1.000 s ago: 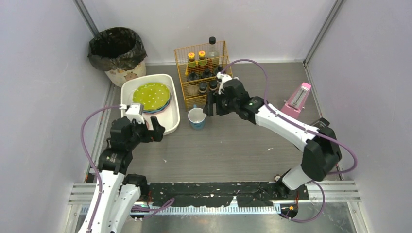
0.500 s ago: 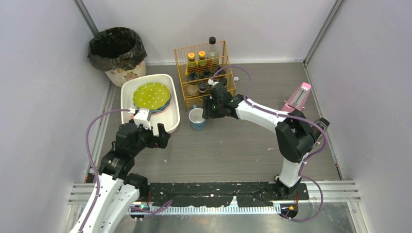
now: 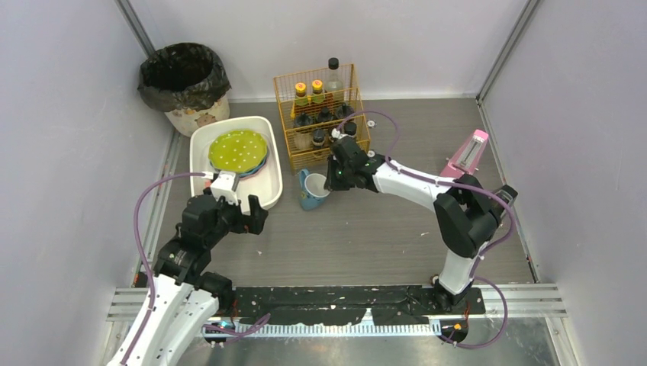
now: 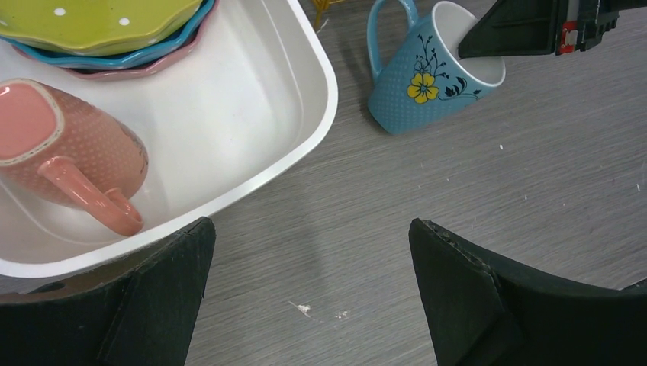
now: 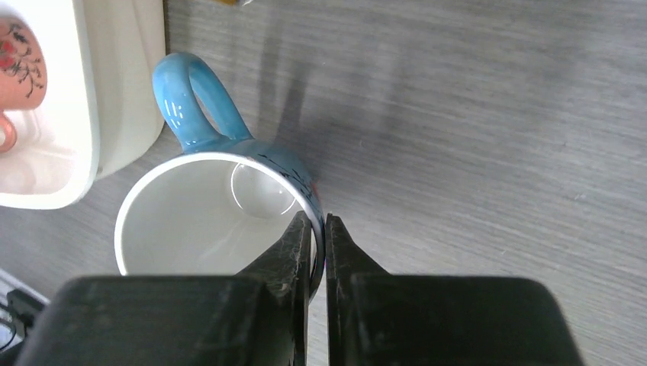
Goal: Clear the kitchen counter
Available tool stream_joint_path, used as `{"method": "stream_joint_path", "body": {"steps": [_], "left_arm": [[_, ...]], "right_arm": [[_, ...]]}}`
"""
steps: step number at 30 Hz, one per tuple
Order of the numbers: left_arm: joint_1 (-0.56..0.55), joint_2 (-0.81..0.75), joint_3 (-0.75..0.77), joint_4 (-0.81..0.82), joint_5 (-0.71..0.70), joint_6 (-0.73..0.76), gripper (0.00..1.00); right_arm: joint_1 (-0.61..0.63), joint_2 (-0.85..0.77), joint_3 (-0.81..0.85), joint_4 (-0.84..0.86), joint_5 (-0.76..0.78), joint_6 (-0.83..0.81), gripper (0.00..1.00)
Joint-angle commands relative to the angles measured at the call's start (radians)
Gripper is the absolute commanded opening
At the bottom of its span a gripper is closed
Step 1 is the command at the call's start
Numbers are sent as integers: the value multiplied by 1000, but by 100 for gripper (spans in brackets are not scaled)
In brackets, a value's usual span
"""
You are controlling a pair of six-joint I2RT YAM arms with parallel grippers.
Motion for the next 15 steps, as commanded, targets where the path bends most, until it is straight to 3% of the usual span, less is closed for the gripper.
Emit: {"method": "stream_joint_path", "body": {"steps": [1,8,15], "left_arm": [[-4,17,16,33,57,-15,100],[-4,45,66,33,120,-107,100],[-4,42,46,279,317,-361,100]], "right_arm": [[8,-147,-83,114,-83,67,5],[-6,-337,-285,308,-176,159,6],[-26,-519,-436,540,-310,276,6]]}}
